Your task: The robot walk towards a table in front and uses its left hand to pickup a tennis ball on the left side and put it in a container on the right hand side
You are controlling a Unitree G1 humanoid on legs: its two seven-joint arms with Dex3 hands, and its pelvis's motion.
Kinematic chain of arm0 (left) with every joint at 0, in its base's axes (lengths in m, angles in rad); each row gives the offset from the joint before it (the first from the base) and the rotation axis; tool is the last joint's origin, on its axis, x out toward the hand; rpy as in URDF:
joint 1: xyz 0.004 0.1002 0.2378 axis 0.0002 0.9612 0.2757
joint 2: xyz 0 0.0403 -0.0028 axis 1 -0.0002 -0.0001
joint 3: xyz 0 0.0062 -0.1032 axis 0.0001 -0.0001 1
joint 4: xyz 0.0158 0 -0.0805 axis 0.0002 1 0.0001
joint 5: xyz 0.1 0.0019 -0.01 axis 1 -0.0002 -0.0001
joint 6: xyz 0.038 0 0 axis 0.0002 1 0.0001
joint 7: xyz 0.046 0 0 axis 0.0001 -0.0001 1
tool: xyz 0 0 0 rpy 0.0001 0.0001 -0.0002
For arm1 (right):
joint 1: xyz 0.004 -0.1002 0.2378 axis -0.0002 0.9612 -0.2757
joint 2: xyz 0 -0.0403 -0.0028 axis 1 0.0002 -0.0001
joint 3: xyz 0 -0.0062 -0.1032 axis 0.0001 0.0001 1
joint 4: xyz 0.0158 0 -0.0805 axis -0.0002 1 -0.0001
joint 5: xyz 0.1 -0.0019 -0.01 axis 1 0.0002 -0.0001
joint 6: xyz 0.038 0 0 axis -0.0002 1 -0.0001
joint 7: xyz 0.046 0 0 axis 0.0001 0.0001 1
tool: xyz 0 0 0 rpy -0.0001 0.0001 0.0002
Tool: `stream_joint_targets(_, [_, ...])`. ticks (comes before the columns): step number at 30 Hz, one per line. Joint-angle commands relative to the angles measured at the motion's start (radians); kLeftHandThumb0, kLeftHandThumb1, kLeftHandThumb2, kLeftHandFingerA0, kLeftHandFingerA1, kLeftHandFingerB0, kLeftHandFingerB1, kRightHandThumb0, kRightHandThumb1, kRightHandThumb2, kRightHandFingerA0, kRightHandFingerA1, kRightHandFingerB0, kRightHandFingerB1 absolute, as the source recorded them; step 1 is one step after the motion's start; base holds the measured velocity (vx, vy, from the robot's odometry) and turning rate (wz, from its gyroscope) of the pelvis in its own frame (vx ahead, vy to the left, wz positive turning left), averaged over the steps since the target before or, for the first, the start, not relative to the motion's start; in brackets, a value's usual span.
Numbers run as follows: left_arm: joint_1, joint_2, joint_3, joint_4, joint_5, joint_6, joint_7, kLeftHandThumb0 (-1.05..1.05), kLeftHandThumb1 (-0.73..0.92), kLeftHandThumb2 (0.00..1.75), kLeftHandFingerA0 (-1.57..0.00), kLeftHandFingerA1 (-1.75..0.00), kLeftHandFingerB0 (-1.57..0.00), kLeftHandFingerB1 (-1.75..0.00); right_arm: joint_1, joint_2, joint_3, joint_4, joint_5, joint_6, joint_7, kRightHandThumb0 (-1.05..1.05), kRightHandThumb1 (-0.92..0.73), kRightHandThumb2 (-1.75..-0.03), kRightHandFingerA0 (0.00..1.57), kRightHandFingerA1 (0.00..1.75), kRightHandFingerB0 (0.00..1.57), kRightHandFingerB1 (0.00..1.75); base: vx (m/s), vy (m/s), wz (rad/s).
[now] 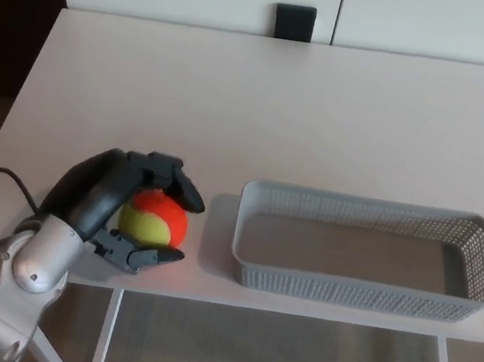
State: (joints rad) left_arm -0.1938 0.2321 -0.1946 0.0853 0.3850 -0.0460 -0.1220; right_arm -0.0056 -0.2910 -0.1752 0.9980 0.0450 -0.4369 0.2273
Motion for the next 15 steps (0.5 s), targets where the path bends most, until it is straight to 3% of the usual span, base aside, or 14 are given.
stream_joint_targets(1, [-0.021,-0.011,0.019,-0.126,-0.019,0.001,0.006,-0.27,0.48,1.08,-1.20,-1.25,-0.93,-0.90,-0.010,-0.024,0.001,0.007,-0.006,0.015,-0.001,-0.48,-0.56,-0.56,0.51,0.40,0.47,0.38,0.00,0.000,0.00])
stream_joint_targets(3, [-0.026,-0.017,0.022,-0.158,-0.023,0.002,0.005,-0.22,0.49,1.11,-1.24,-1.23,-0.91,-0.93,-0.011,-0.025,0.002,0.008,-0.006,0.013,-0.001,-0.49,-0.56,-0.57,0.51,0.40,0.47,0.38,0.00,0.000,0.00])
stream_joint_targets(4, [-0.038,-0.033,0.027,-0.212,-0.033,0.028,-0.001,-0.29,0.54,1.05,-1.18,-1.37,-0.95,-0.92,-0.012,-0.025,0.002,0.009,-0.005,0.012,0.000,-0.48,-0.57,-0.57,0.51,0.40,0.47,0.38,0.00,0.000,0.00])
stream_joint_targets(5, [-0.043,-0.040,0.029,-0.235,-0.037,0.041,-0.004,-0.29,0.54,1.05,-1.18,-1.37,-0.95,-0.92,-0.012,-0.025,0.002,0.010,-0.005,0.011,0.001,-0.48,-0.57,-0.57,0.51,0.40,0.47,0.38,0.00,0.000,0.00])
stream_joint_targets(6, [-0.047,-0.046,0.030,-0.248,-0.038,0.051,-0.007,-0.24,0.50,1.11,-1.28,-1.24,-0.95,-0.95,-0.012,-0.025,0.002,0.010,-0.005,0.011,0.001,-0.48,-0.57,-0.57,0.51,0.40,0.47,0.38,0.00,0.000,0.00])
stream_joint_targets(8, [-0.062,-0.061,0.030,-0.287,-0.040,0.073,-0.013,-0.21,0.52,1.00,-1.22,-1.31,-0.96,-0.91,-0.012,-0.026,0.004,0.010,-0.006,0.009,0.001,-0.48,-0.57,-0.57,0.50,0.40,0.48,0.39,0.00,0.000,0.00])
stream_joint_targets(10, [-0.077,-0.071,0.028,-0.316,-0.042,0.083,-0.017,-0.21,0.52,1.00,-1.22,-1.31,-0.96,-0.91,-0.012,-0.026,0.005,0.009,-0.008,0.010,0.001,-0.48,-0.57,-0.57,0.50,0.40,0.48,0.39,0.00,0.000,0.00])
stream_joint_targets(11, [-0.095,-0.080,0.016,-0.338,-0.022,0.109,-0.020,-0.19,0.48,1.07,-1.26,-1.22,-0.95,-0.93,-0.011,-0.022,0.004,0.008,-0.005,0.011,-0.001,-0.48,-0.56,-0.57,0.51,0.40,0.51,0.39,0.00,0.000,0.00])
stream_joint_targets(12, [-0.110,-0.091,0.003,-0.347,-0.017,0.119,-0.027,-0.22,0.54,0.95,-1.11,-1.42,-0.99,-0.90,-0.010,-0.021,0.007,0.007,-0.008,0.011,-0.002,-0.48,-0.56,-0.57,0.52,0.40,0.52,0.39,0.00,0.000,0.00])
stream_joint_targets(15, [-0.131,-0.114,-0.027,-0.335,-0.008,0.129,-0.029,-0.20,0.50,0.97,-1.16,-1.31,-1.01,-0.86,-0.007,-0.020,0.013,0.003,-0.012,0.010,-0.003,-0.48,-0.56,-0.57,0.53,0.41,0.52,0.40,0.00,0.000,0.00])
